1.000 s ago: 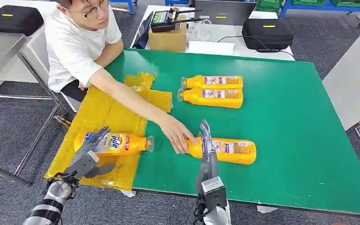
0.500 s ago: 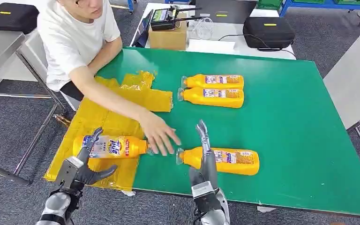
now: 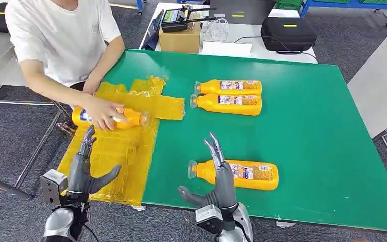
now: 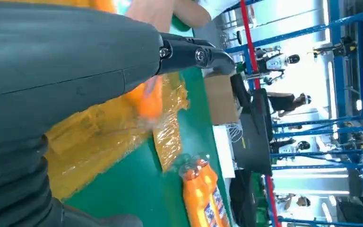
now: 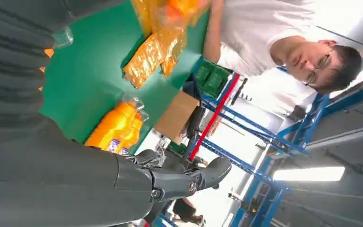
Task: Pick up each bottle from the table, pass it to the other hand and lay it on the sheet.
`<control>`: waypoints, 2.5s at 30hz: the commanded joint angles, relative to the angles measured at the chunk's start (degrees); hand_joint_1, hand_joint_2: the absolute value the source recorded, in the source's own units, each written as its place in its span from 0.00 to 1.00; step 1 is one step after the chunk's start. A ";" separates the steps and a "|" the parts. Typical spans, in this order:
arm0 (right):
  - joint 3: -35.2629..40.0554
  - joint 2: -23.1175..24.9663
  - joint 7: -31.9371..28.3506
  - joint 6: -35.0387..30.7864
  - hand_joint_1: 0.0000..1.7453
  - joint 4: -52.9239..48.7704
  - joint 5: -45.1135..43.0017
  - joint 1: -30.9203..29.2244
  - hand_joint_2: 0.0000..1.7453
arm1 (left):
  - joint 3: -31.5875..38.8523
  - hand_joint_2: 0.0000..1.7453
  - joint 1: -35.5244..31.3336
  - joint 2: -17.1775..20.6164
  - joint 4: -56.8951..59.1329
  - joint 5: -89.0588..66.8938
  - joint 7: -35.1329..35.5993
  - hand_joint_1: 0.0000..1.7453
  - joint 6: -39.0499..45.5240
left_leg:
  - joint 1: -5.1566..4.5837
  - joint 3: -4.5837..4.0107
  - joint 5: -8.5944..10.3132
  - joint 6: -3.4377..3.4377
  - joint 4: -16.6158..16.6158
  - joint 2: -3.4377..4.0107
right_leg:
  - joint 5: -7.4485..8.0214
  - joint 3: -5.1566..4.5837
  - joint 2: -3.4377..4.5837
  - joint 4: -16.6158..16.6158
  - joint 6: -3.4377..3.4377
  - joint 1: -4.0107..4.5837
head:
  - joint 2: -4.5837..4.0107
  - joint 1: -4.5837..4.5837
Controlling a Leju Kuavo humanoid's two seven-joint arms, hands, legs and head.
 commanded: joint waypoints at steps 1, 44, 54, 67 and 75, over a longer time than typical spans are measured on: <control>-6.79 -10.58 11.72 -3.43 0.00 -7.67 19.59 3.89 1.00 | -2.21 1.00 7.63 -6.30 -16.44 6.83 -1.65 0.00 -1.01 | 0.01 -0.01 -0.05 0.20 -0.01 -0.12 | -0.03 0.10 -0.10 -0.13 -0.14 0.06 | 0.00 0.00; -9.80 -19.99 26.53 18.82 0.00 12.65 34.52 -8.42 1.00 | -10.54 1.00 7.98 -4.63 -18.98 10.23 -2.23 0.00 -6.95 | -0.02 0.15 -0.11 0.28 -0.15 0.16 | 0.07 0.20 0.14 -0.39 -0.22 0.05 | 0.00 0.00; -3.07 -19.34 28.77 29.03 0.00 25.70 33.70 -17.79 1.00 | -10.36 1.00 7.51 -4.37 -18.40 9.62 -3.14 0.00 -6.79 | 0.02 0.26 -0.08 0.31 -0.22 0.25 | 0.12 0.22 0.26 -0.45 -0.31 0.10 | 0.00 -0.02; 6.95 -23.40 25.12 40.04 1.00 42.61 27.33 -30.34 1.00 | -10.37 1.00 4.95 -4.14 -15.03 10.30 -3.68 0.00 -7.38 | -0.01 0.91 -0.05 0.31 -0.10 0.50 | 0.22 0.78 0.48 -0.47 -0.15 0.06 | 0.00 0.00; 7.95 -24.00 25.06 40.89 1.00 43.69 26.02 -30.56 1.00 | -10.47 1.00 4.74 -3.95 -14.90 10.29 -3.93 0.00 -7.08 | -0.02 1.07 -0.06 0.29 -0.07 0.34 | 0.17 0.96 0.33 -0.47 -0.10 0.04 | 0.00 -0.02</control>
